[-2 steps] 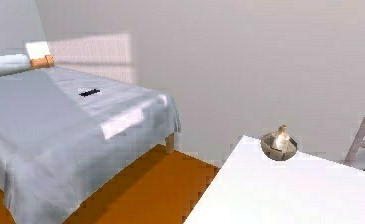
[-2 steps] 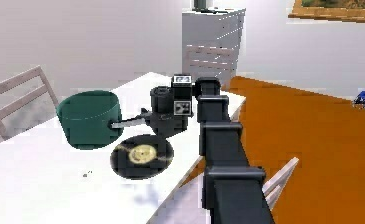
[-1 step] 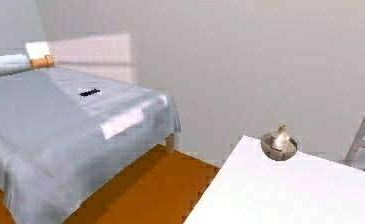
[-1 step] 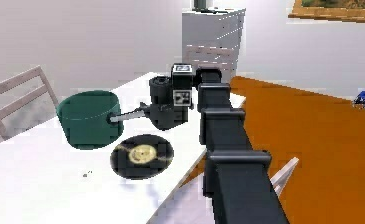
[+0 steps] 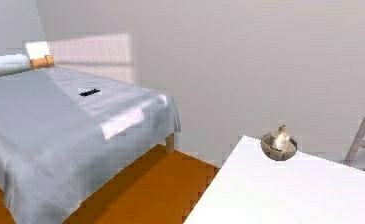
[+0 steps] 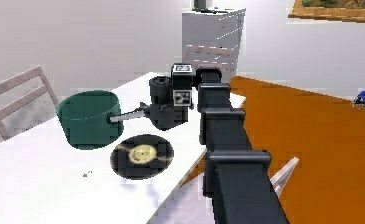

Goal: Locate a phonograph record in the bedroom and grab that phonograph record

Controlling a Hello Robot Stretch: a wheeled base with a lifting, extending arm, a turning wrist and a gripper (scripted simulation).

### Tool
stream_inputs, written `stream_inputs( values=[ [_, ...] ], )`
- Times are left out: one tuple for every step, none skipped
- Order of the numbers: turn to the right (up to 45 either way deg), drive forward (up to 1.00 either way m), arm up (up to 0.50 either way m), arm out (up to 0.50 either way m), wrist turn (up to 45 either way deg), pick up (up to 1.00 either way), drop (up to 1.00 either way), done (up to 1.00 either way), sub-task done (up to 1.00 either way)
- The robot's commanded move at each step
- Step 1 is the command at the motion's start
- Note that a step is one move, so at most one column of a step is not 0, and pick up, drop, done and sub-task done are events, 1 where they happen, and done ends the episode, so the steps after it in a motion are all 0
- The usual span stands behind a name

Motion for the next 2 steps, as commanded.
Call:
stream_inputs(
  values=[
    [0.0,0.00,0.00,0.00,-45.0,0.00,0.00,0.00,0.00],
    [0.0,0.00,0.00,0.00,-45.0,0.00,0.00,0.00,0.00]
  ],
)
